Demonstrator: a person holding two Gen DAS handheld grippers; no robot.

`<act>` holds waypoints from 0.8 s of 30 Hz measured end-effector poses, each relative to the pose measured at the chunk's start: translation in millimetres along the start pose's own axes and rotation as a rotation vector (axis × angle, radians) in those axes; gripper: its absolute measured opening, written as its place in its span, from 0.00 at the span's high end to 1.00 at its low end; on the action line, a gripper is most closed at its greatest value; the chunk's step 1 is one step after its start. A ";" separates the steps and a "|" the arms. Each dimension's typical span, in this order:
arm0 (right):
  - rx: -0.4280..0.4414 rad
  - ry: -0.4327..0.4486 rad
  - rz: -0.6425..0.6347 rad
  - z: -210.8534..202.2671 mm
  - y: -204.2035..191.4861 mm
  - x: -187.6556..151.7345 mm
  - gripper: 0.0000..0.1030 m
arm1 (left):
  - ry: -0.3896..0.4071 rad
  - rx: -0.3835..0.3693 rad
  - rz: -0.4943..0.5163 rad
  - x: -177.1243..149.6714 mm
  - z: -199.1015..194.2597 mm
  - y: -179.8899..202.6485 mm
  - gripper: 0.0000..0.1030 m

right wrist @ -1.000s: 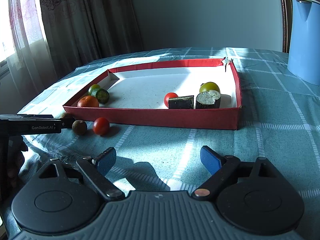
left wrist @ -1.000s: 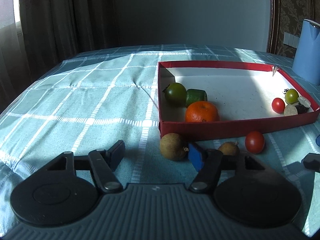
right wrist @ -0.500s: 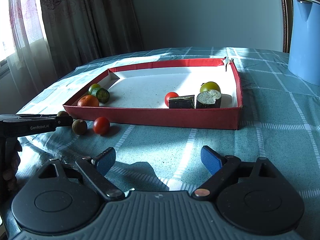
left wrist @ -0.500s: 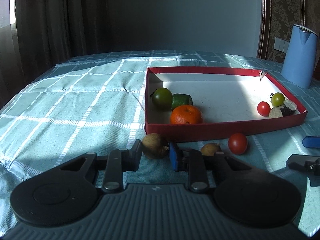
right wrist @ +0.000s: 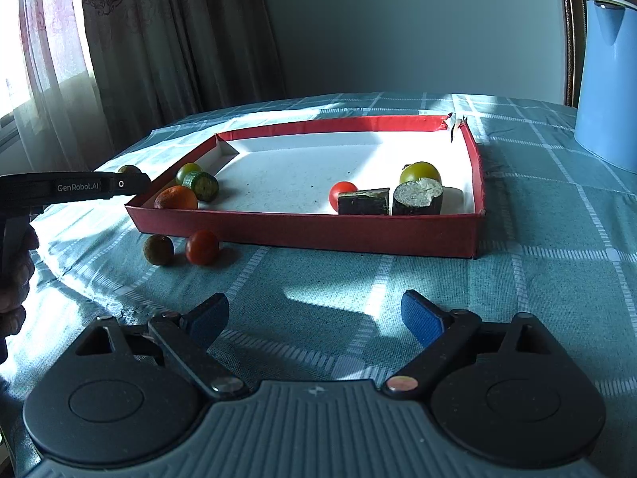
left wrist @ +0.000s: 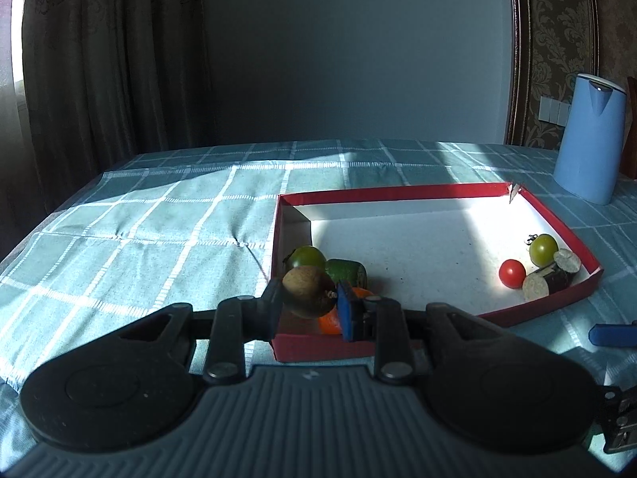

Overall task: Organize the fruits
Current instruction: 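Grasp the brown kiwi with the left gripper, then lower the kiwi into the tray beside the mandarin and open the left gripper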

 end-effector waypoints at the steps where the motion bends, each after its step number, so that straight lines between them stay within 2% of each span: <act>1: -0.001 0.000 -0.001 0.1 0.0 0.0 0.09 | -0.003 0.006 0.001 1.6 3.1 -0.2 0.75; 13: -0.001 -0.001 -0.002 -0.2 -0.1 -0.7 0.09 | -0.037 0.021 -0.011 -0.4 24.9 -1.7 0.74; 17: -0.002 -0.001 -0.003 -0.2 -0.1 -0.8 0.09 | -0.032 0.044 -0.011 -0.4 24.9 -2.7 0.67; 24: 0.000 -0.001 -0.002 -0.2 -0.3 -0.8 0.09 | -0.027 0.067 -0.019 -2.5 18.9 -5.7 0.64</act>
Point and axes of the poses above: each gripper's, at about its wrist camera, not at the fingertips, and z roughly the way its jaws point, y to its right, x to its top, the point moved 10 cm from there along z, roughly the way its jaws point, and after that the axes turned 1 degree about -y, right-handed, at the moved point
